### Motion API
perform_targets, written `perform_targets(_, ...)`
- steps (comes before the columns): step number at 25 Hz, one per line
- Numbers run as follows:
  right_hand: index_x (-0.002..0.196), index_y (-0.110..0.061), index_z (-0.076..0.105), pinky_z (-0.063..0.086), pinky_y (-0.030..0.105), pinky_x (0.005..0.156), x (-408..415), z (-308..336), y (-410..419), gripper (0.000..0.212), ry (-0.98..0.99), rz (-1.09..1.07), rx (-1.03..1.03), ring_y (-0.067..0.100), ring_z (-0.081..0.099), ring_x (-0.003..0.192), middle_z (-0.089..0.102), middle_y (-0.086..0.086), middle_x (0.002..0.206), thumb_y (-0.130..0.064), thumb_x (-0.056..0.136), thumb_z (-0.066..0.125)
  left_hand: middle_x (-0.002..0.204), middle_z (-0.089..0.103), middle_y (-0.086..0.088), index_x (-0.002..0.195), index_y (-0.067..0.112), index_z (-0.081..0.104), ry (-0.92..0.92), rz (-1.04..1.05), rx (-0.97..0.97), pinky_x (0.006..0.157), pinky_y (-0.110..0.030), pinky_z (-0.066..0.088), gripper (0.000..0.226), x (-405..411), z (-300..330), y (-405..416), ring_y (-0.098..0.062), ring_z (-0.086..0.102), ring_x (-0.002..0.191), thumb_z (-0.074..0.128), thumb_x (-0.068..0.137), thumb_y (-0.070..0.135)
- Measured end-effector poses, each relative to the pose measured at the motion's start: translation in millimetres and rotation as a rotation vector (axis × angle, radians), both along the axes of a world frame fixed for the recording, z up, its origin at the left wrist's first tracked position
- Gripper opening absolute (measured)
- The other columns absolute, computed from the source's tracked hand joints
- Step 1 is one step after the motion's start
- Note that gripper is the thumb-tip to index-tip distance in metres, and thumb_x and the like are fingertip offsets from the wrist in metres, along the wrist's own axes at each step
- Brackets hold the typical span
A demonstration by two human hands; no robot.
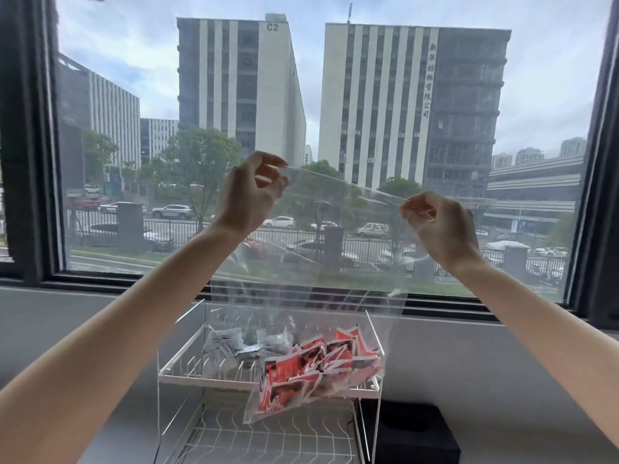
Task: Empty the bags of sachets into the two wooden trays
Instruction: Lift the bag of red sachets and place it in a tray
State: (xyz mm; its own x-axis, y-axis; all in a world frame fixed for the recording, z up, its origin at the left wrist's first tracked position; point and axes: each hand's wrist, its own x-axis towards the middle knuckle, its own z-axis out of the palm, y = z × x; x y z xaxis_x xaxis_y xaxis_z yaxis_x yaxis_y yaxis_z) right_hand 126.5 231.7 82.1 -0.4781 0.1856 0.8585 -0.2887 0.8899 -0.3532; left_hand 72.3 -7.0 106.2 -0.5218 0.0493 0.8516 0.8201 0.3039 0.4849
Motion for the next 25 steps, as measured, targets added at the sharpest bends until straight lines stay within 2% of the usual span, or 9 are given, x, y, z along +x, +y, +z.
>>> perform_targets(4, 0.098, -0.006, 0.068, 0.035, -0.001, 0.058, 33.2, -19.6, 1.1, 0.016, -0.08, -0.004, 0.021, 0.012, 0.058, 0.08, 0.067, 0.002, 0.091, -0.012, 0.084, 0.063, 0.084, 0.061, 0.005, 0.11, 0.008, 0.056, -0.236, -0.196, 0.055, 0.056, -0.008, 0.052, 0.028, 27.2, -19.4, -12.9, -0.004, 0.06, 0.069, 0.061, 0.083, 0.012)
perform_targets(9, 0.089, -0.02, 0.069, 0.039, -0.004, 0.058, 70.0, -64.2, 5.7, 0.008, -0.207, 0.043, 0.007, -0.008, 0.055, 0.065, 0.064, -0.007, 0.082, -0.018, 0.081, 0.066, 0.08, 0.065, 0.005, 0.089, 0.02, 0.061, -0.461, -0.351, 0.101, 0.061, -0.015, 0.057, 0.013, 57.1, -75.4, -24.0, 0.003, 0.066, 0.062, 0.063, 0.08, 0.011)
perform_targets(11, 0.086, -0.025, 0.067, 0.041, 0.001, 0.06, 80.5, -89.1, 8.4, 0.009, -0.268, 0.062, 0.001, 0.003, 0.059, 0.071, 0.066, -0.005, 0.082, -0.017, 0.081, 0.066, 0.08, 0.066, 0.005, 0.088, 0.021, 0.06, -0.522, -0.372, 0.074, 0.062, -0.016, 0.057, 0.013, 67.9, -100.9, -23.9, 0.002, 0.067, 0.064, 0.063, 0.081, 0.011)
perform_targets(13, 0.085, -0.023, 0.068, 0.04, -0.003, 0.063, 91.1, -114.0, 9.7, 0.011, -0.324, 0.076, -0.039, 0.009, 0.06, 0.073, 0.066, -0.004, 0.08, -0.013, 0.08, 0.067, 0.081, 0.066, 0.003, 0.095, 0.016, 0.061, -0.588, -0.386, 0.049, 0.061, -0.016, 0.057, 0.015, 77.0, -124.6, -23.4, 0.001, 0.067, 0.063, 0.062, 0.081, 0.011)
perform_targets(16, 0.079, -0.023, 0.067, 0.037, -0.007, 0.065, 105.5, -149.9, 9.3, 0.014, -0.425, 0.107, -0.086, -0.012, 0.058, 0.064, 0.066, -0.006, 0.075, -0.01, 0.078, 0.068, 0.071, 0.068, 0.004, 0.093, 0.014, 0.064, -0.678, -0.387, 0.079, 0.06, -0.016, 0.057, 0.012, 87.3, -162.4, -22.2, 0.0, 0.065, 0.059, 0.061, 0.082, 0.012)
perform_targets(18, 0.077, -0.023, 0.066, 0.037, -0.006, 0.064, 109.2, -169.8, 8.8, 0.014, -0.487, 0.102, -0.094, -0.016, 0.056, 0.063, 0.066, -0.005, 0.074, -0.01, 0.079, 0.066, 0.066, 0.068, 0.005, 0.085, 0.016, 0.065, -0.724, -0.371, 0.095, 0.062, -0.016, 0.057, 0.004, 87.9, -184.1, -21.5, 0.0, 0.065, 0.059, 0.061, 0.082, 0.015)
perform_targets(20, 0.076, -0.026, 0.063, 0.04, -0.001, 0.068, 107.7, -188.5, 9.0, 0.014, -0.554, 0.081, -0.089, -0.005, 0.059, 0.067, 0.066, -0.004, 0.075, -0.013, 0.081, 0.064, 0.061, 0.068, 0.007, 0.08, 0.016, 0.065, -0.779, -0.358, 0.112, 0.062, -0.016, 0.056, 0.005, 85.8, -204.5, -19.0, 0.0, 0.064, 0.058, 0.061, 0.084, 0.017)
perform_targets(23, 0.071, -0.037, 0.058, 0.052, 0.032, 0.082, 100.2, -214.3, 10.4, 0.022, -0.638, 0.035, -0.069, 0.014, 0.063, 0.079, 0.066, -0.008, 0.075, -0.018, 0.08, 0.064, 0.06, 0.068, 0.006, 0.077, 0.016, 0.061, -0.837, -0.337, 0.086, 0.059, -0.016, 0.055, 0.008, 82.4, -235.1, -12.2, 0.001, 0.063, 0.054, 0.059, 0.085, 0.015)
perform_targets(25, 0.07, -0.036, 0.057, 0.052, 0.041, 0.083, 95.3, -229.7, 8.8, 0.021, -0.682, 0.018, -0.086, 0.015, 0.062, 0.079, 0.066, -0.007, 0.077, -0.019, 0.08, 0.063, 0.07, 0.066, 0.001, 0.078, 0.017, 0.06, -0.894, -0.335, 0.074, 0.06, -0.015, 0.054, 0.009, 82.3, -254.3, -8.6, 0.002, 0.063, 0.055, 0.057, 0.087, 0.016)
